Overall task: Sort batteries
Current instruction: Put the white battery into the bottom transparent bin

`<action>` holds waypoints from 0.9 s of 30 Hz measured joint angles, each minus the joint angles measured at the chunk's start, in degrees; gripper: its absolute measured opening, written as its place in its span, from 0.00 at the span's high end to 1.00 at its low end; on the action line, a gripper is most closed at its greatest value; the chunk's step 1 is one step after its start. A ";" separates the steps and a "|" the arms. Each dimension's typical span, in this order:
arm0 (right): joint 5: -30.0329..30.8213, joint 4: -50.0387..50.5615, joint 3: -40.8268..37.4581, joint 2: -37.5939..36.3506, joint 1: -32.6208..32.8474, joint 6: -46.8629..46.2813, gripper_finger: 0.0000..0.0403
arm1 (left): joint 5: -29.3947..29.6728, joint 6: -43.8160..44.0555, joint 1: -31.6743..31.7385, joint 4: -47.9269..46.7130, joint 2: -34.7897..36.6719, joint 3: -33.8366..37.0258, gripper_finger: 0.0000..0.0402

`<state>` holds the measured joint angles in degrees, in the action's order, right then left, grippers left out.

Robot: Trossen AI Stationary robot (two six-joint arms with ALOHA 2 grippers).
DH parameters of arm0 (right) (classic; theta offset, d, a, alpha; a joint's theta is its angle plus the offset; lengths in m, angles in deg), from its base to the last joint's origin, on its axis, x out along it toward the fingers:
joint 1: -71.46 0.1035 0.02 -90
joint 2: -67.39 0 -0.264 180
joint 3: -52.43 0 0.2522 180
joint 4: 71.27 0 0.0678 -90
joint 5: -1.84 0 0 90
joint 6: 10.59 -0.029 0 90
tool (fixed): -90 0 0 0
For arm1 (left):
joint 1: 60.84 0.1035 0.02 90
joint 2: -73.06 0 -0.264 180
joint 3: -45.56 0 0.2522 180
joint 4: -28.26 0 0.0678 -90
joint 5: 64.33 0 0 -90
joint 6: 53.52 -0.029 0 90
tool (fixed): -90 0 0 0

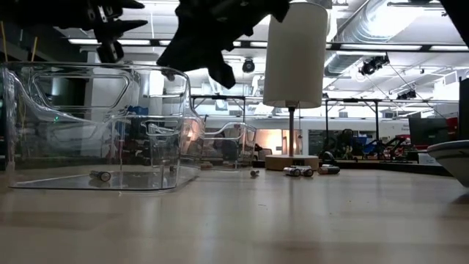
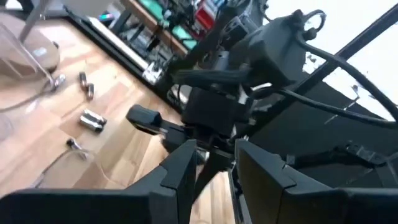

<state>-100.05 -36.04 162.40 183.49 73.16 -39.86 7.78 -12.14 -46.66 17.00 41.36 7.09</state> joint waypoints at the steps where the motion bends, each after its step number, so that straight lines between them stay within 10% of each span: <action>1: -0.19 1.97 0.87 0.06 -0.22 0.89 0.82 | 0.02 0.00 0.38 -0.10 0.69 0.02 0.74; 14: 20.82 43.38 -3.40 -7.53 4.46 -9.96 0.58 | 0.13 -0.10 2.17 -1.70 1.62 0.02 0.74; 27: 19.07 9.92 -39.25 -18.89 -10.28 -33.67 0.60 | 0.26 0.41 3.82 -1.25 0.19 0.02 0.74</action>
<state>-80.98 -26.11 123.14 164.60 62.88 -73.54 8.05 -11.72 -42.84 15.75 41.55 7.11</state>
